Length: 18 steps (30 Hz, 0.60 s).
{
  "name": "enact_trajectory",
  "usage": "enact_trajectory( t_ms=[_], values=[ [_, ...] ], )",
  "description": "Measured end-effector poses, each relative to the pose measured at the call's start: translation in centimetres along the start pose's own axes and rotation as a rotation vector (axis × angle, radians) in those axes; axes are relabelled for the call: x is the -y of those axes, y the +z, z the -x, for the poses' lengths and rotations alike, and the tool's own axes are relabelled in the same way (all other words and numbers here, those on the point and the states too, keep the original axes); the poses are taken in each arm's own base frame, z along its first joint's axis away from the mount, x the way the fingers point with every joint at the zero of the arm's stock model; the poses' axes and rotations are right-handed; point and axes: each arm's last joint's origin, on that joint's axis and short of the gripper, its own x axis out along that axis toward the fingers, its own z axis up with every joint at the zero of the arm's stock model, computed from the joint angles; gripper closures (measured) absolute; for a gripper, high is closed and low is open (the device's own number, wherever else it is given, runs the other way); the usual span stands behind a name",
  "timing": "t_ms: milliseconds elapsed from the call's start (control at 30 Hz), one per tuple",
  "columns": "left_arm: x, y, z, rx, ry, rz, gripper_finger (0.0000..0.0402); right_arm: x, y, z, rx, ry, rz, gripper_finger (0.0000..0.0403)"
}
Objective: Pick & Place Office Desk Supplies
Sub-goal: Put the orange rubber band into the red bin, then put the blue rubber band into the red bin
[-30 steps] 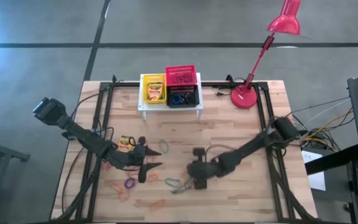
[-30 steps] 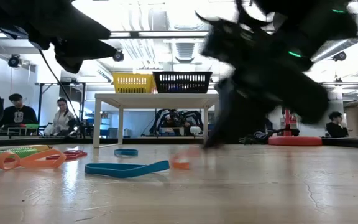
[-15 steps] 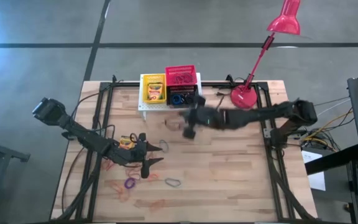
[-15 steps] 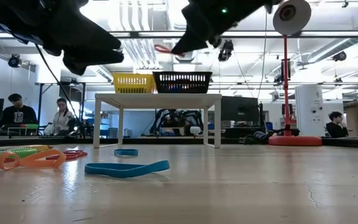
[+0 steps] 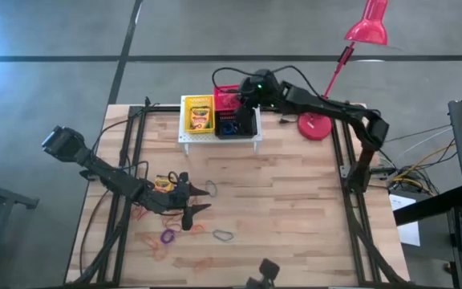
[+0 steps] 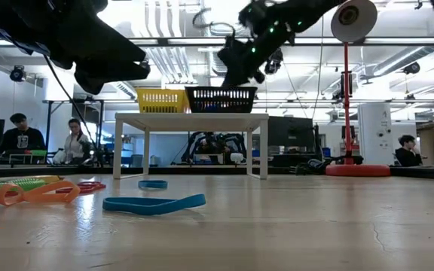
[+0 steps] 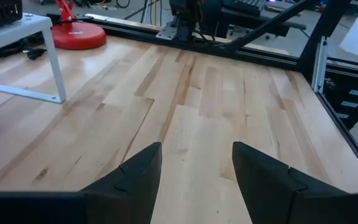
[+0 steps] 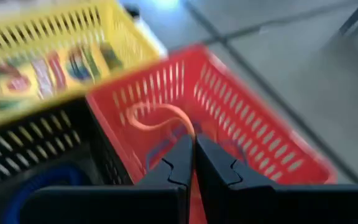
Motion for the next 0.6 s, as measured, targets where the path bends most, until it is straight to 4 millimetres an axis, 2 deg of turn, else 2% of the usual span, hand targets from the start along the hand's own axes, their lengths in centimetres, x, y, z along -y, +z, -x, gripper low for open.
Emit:
enact_trajectory(
  t_ms=[133,300,500,600],
  values=[
    [0.0,0.0,0.0,-0.003,-0.003,0.004,0.0199,0.9,-0.1,-1.0,-0.097,-0.008,-0.011,0.0388],
    [0.0,-0.1,0.0,-0.016,-0.007,0.015,0.0199,1.4,0.2,-0.5,-0.116,-0.02,-0.056,0.0352],
    [0.0,-0.2,0.0,-0.022,-0.008,0.019,0.0199,1.7,1.4,1.8,-0.06,-0.071,-0.118,0.0277],
    [0.0,-0.2,0.0,-0.022,-0.008,0.019,0.0199,0.7,2.0,3.3,-0.026,-0.052,-0.102,0.0256]
  ],
)
